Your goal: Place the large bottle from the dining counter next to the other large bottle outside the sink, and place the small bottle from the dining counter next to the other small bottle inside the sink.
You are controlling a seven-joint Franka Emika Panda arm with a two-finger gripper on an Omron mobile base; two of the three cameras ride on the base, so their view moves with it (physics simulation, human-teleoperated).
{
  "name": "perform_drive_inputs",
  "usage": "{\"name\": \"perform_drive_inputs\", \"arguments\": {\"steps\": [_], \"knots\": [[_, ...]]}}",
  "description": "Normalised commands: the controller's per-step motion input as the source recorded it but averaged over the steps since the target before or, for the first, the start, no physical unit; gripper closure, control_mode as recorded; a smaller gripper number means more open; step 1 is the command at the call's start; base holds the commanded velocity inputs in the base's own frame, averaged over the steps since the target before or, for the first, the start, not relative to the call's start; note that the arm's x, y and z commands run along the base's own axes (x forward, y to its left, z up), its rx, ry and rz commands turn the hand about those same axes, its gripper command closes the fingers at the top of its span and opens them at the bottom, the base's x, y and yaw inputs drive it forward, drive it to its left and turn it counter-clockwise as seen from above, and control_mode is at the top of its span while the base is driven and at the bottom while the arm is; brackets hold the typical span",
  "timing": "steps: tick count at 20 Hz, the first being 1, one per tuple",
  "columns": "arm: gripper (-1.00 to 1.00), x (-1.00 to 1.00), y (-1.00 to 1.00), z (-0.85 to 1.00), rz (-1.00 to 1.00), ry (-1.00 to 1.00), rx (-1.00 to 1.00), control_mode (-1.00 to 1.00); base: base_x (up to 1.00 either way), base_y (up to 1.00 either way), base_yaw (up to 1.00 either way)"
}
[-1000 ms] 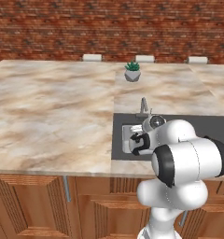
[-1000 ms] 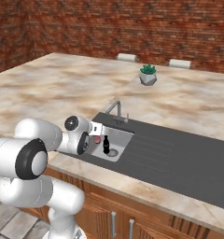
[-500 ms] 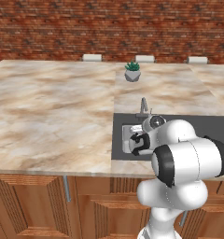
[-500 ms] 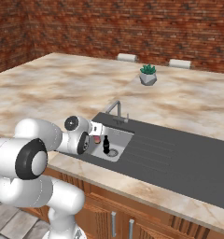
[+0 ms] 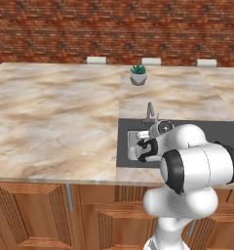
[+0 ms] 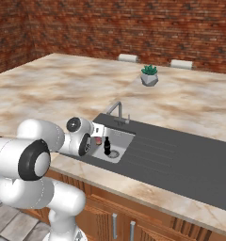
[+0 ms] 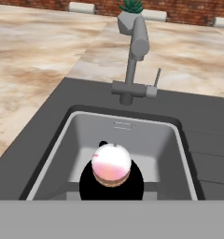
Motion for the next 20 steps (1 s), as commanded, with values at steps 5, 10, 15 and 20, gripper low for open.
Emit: {"name": "perform_drive_inputs", "arguments": {"steps": [5, 10, 15, 20], "knots": [[1.0, 0.0, -0.16, 0.0, 0.01, 0.0, 0.0, -1.0, 0.0, 0.0, 0.0], [1.0, 0.0, -0.1, 0.0, 0.0, 0.0, 0.0, -1.0, 0.0, 0.0, 0.0], [1.0, 0.0, -0.03, 0.0, 0.0, 0.0, 0.0, -1.0, 0.0, 0.0, 0.0], [1.0, 0.0, -0.08, -0.04, 0.0, 0.0, 0.0, -1.0, 0.0, 0.0, 0.0]]}}
